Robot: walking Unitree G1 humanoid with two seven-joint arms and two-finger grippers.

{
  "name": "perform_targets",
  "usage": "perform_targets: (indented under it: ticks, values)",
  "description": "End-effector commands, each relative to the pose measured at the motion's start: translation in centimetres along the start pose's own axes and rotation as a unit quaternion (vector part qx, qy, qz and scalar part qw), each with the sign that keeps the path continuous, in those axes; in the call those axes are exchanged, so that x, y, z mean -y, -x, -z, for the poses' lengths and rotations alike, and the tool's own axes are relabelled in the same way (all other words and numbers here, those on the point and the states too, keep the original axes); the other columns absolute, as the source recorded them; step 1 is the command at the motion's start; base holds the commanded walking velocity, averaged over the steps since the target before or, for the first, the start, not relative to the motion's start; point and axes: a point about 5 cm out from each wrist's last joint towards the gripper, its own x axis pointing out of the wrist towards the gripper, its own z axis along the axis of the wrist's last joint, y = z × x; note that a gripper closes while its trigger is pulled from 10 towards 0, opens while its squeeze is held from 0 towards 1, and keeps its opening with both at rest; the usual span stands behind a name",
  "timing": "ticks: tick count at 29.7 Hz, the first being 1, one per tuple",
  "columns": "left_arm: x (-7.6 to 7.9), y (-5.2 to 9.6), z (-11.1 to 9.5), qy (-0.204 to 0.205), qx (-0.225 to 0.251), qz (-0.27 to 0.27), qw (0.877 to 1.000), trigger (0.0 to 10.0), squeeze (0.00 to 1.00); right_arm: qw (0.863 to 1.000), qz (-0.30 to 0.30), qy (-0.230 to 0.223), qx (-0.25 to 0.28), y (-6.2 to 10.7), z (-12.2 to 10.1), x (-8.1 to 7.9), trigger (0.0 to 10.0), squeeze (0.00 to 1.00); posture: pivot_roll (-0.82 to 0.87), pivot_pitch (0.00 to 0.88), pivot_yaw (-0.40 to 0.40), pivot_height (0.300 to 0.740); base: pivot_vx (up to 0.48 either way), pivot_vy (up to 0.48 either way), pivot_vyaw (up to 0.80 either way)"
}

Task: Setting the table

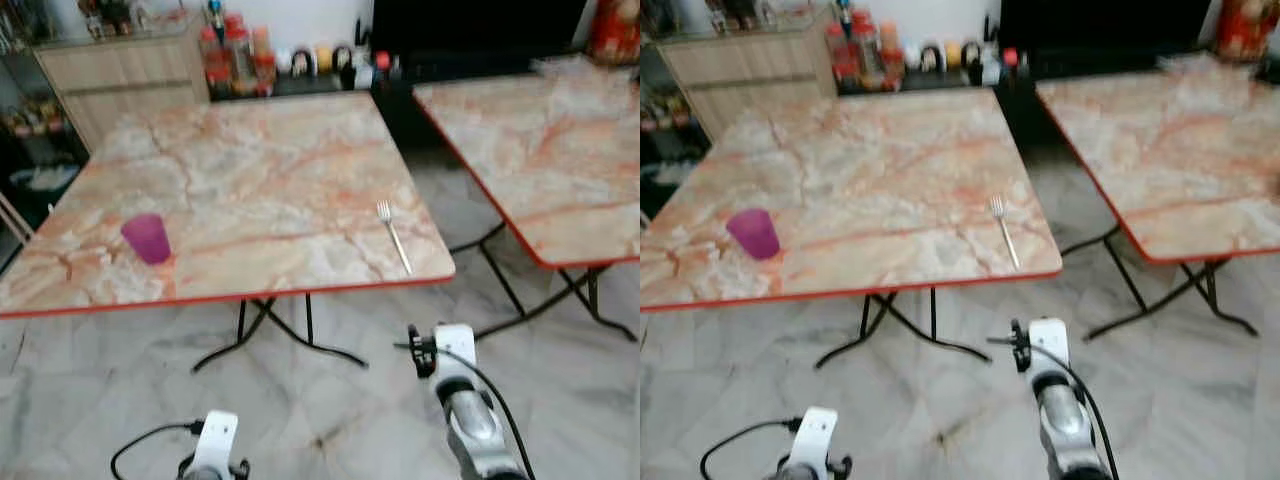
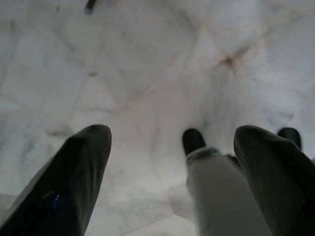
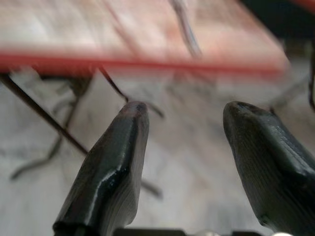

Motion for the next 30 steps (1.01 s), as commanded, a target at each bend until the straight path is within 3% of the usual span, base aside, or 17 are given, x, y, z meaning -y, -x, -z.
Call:
perform_targets:
  ticks: [1, 9, 18, 23, 30]
  values:
    - [-0.9, 0.1, 0.6, -0.002, -0.010, -0.011, 1.000, 10.0, 0.00, 0.995, -0.018, -0.002, 0.096, -1.0, -3.5, -1.4, 10.0, 0.00, -0.07, 0.000, 0.032, 0.740, 0.289, 0.000, 0.00]
    - [-1.0, 0.1, 0.7, -0.007, -0.011, -0.010, 1.000, 10.0, 0.00, 0.988, -0.015, -0.009, 0.155, -1.7, -6.3, -1.7, 10.0, 0.00, -0.07, 0.000, 0.035, 0.740, 0.277, 0.000, 0.00]
    - [-1.0, 0.1, 0.4, -0.012, -0.008, -0.008, 1.000, 10.0, 0.00, 0.991, 0.014, 0.013, 0.134, -2.1, -6.0, -1.1, 10.0, 0.00, -0.07, 0.000, 0.034, 0.740, 0.271, 0.000, 0.00]
    - [-0.9, 0.0, 0.2, -0.011, -0.005, -0.007, 1.000, 10.0, 0.00, 0.991, 0.035, -0.005, 0.132, -2.1, -6.1, -0.2, 10.0, 0.00, -0.07, 0.000, 0.032, 0.740, 0.270, 0.000, 0.00]
    - [-0.8, 0.0, 0.3, -0.007, -0.007, -0.008, 1.000, 10.0, 0.00, 0.990, 0.039, -0.005, 0.132, -2.0, -6.3, 0.0, 10.0, 0.00, -0.07, 0.000, 0.030, 0.740, 0.269, 0.000, 0.00]
